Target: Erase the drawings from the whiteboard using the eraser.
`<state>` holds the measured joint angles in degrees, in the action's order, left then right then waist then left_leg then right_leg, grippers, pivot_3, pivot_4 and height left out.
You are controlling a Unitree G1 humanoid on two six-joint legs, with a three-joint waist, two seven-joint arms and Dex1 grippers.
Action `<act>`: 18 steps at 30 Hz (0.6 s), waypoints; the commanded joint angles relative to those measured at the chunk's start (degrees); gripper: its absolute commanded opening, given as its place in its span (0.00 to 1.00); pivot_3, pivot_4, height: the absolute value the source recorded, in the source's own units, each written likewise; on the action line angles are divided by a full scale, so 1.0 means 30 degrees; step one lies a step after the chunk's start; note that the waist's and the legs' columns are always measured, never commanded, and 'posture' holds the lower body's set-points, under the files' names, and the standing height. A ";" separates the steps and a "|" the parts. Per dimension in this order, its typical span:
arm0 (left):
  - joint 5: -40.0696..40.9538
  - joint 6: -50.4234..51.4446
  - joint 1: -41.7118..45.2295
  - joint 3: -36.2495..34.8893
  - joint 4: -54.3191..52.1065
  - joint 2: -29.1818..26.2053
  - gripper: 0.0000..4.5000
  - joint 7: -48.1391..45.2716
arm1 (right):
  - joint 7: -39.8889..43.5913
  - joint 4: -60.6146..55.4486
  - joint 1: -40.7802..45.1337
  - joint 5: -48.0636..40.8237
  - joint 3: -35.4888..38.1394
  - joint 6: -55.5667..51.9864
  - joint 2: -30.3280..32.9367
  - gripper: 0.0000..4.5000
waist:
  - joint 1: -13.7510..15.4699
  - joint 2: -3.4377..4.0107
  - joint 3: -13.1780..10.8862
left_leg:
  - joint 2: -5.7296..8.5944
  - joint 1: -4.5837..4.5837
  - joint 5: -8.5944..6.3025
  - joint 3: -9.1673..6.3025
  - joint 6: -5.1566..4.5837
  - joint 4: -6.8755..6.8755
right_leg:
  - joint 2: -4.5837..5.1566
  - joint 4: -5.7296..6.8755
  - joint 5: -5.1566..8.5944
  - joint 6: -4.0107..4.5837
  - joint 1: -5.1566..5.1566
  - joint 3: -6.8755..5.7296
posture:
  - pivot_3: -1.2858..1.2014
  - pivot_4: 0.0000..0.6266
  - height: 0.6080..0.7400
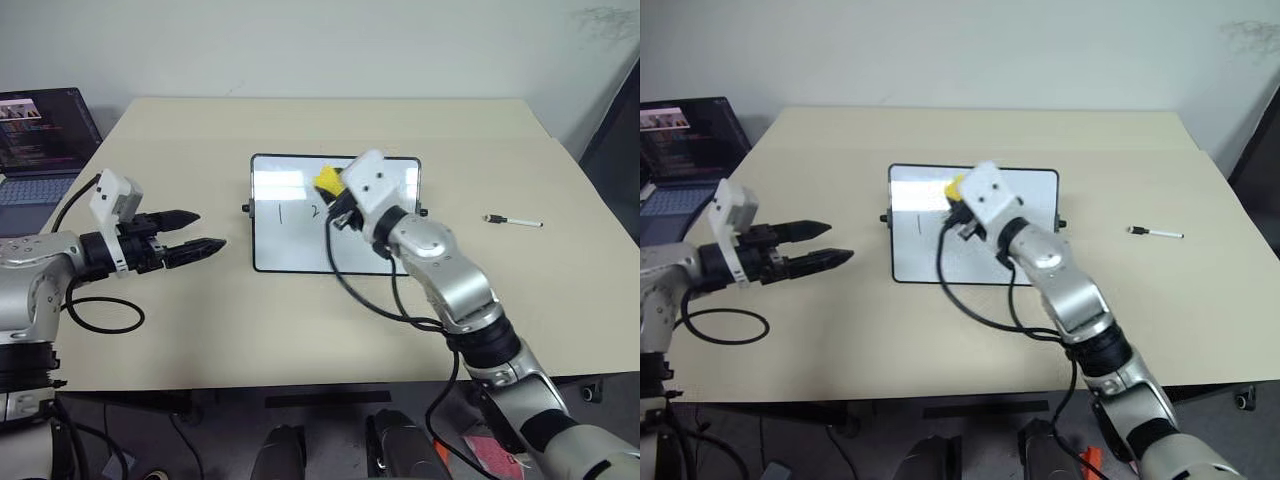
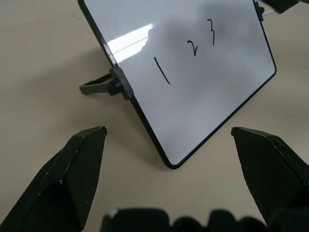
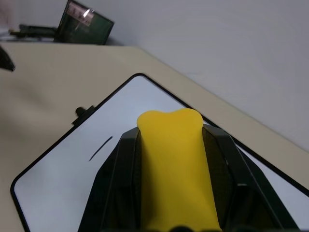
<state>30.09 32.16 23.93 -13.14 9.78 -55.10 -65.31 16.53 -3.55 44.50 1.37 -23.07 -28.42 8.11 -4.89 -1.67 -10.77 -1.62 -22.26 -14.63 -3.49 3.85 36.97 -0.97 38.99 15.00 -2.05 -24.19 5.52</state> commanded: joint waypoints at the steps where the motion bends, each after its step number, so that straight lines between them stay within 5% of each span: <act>1: -0.0153 -0.0342 0.0133 -0.0361 -0.0095 -0.0470 1.00 -0.0350 | 0.0579 0.1204 0.1480 0.0932 -0.0884 0.0606 -0.0879 0.32 | -0.0010 0.0000 0.0000 | -0.0001 -0.0003 0.0000 -0.0003 0.0000 0.0002 | 0.0000 0.0004 0.0000 0.0001 -0.0003 -0.0003 | 0.52 0.24 1.00; 18: -0.1021 -0.0395 0.0696 0.0294 -0.0206 -0.0436 1.00 -0.1272 | -0.0619 1.3708 0.7396 0.3229 -0.0102 0.5391 -0.4015 0.32 | -0.0065 -0.0014 0.0008 | -0.0003 -0.0040 0.0000 -0.0068 0.0001 0.0003 | 0.0002 0.0012 -0.0008 0.0012 -0.0023 -0.0063 | 0.52 0.24 1.00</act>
<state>26.91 31.24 24.88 -11.90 10.22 -55.25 -68.48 16.10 35.50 64.44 10.41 -25.25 -15.72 -3.30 -5.08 -1.71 -10.74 -1.62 -22.38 -14.63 -3.69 3.85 36.97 -0.96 39.02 14.98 -2.01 -24.26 5.34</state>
